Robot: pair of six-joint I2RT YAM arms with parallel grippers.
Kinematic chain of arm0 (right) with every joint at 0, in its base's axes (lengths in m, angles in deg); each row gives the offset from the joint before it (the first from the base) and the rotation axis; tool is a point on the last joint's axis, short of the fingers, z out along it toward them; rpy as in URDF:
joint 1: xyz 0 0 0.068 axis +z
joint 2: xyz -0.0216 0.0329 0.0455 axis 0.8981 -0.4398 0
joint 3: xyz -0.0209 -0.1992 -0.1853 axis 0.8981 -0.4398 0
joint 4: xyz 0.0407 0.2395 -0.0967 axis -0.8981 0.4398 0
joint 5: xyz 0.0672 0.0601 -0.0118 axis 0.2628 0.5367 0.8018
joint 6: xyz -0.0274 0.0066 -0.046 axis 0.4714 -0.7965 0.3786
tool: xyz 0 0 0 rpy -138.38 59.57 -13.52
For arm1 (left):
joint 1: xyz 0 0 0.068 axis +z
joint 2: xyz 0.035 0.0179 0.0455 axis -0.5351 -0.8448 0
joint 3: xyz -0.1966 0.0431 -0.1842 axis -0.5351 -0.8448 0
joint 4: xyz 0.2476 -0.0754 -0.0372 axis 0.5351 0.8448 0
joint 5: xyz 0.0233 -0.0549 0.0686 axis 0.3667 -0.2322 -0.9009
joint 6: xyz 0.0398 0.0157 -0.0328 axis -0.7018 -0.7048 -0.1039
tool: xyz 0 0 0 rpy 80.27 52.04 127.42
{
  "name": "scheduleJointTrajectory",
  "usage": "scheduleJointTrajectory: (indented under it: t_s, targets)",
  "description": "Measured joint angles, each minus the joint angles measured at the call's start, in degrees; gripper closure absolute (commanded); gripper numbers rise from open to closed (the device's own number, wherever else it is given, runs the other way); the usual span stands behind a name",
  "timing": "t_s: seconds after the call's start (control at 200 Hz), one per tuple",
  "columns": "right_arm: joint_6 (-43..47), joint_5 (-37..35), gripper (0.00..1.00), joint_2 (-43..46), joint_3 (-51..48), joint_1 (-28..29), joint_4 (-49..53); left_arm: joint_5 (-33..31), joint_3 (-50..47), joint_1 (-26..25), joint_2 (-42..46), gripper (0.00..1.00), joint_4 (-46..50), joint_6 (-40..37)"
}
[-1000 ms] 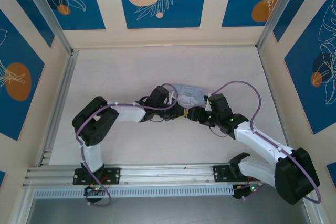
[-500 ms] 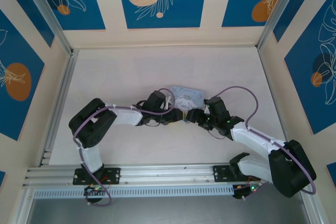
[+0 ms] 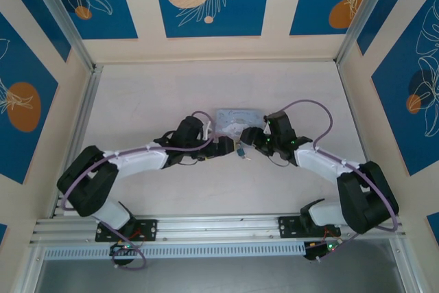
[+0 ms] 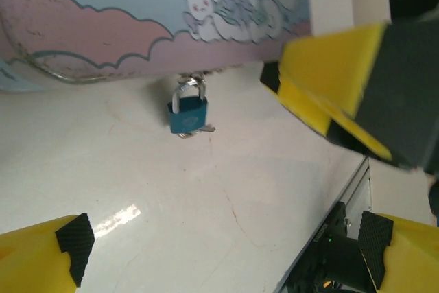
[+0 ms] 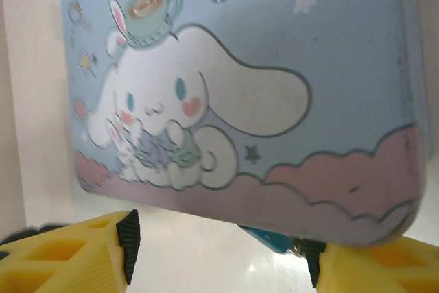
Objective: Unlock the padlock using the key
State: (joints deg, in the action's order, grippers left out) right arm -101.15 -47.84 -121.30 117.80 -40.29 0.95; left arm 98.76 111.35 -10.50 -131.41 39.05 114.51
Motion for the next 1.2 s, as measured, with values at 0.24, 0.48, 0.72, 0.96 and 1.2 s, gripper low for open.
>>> scheduleJointTrajectory:
  t_s: [0.24, 0.48, 0.72, 0.96, 1.2]
  targets:
    - [2.84, 2.14, 0.44, -1.64, 3.23, -0.87, -0.87, -4.39, 0.11, 0.28, 5.01, 0.00, 5.60, -1.81]
    - [4.31, 1.86, 0.55, 0.96, -4.15, 0.52, -2.21, -6.16, 2.60, 1.36, 4.68, 0.00, 8.85, -2.99]
    - [6.80, 0.63, 0.56, -3.32, -4.92, 2.58, -3.78, -6.10, 5.01, 1.92, 1.38, 0.00, 8.81, -2.97]
    - [9.84, -0.09, 0.57, -8.33, -3.67, 3.15, -4.20, -4.98, 5.31, 2.25, -0.17, 0.00, 8.33, -2.80]
    - [13.11, -1.51, 0.59, -10.86, -0.66, 4.07, -4.35, -4.00, 5.33, 2.64, -1.22, 0.00, 7.91, -2.62]
